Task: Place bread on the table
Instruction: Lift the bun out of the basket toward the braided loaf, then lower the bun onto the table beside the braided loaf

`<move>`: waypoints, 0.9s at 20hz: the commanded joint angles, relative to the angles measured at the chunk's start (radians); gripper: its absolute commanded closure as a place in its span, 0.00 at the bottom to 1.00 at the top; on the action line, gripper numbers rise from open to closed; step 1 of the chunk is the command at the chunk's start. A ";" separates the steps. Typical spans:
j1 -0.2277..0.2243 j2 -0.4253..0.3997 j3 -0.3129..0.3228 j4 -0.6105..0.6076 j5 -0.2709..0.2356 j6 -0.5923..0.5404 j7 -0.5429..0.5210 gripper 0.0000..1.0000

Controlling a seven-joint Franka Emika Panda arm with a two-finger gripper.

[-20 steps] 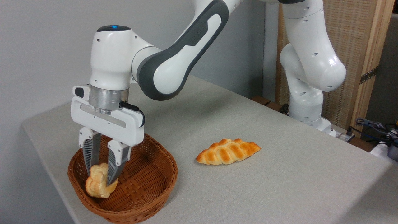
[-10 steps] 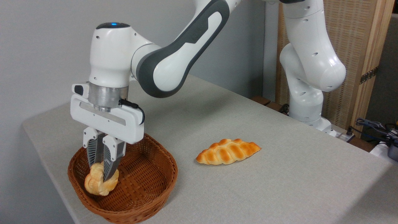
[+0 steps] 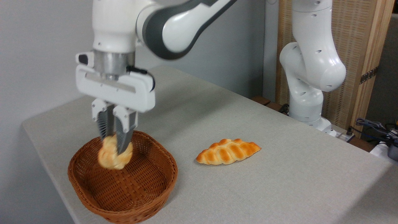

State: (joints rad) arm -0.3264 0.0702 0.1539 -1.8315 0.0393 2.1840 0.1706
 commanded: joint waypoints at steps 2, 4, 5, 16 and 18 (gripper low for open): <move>-0.003 -0.101 0.003 -0.022 -0.002 -0.228 0.147 0.69; -0.005 -0.122 0.003 -0.029 -0.007 -0.320 0.226 0.68; -0.005 -0.125 0.003 -0.032 -0.007 -0.338 0.243 0.67; -0.056 -0.138 -0.010 -0.118 -0.007 -0.504 0.346 0.00; -0.063 -0.130 -0.013 -0.126 -0.007 -0.504 0.348 0.00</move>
State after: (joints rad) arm -0.3700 -0.0499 0.1388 -1.9336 0.0385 1.6950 0.5033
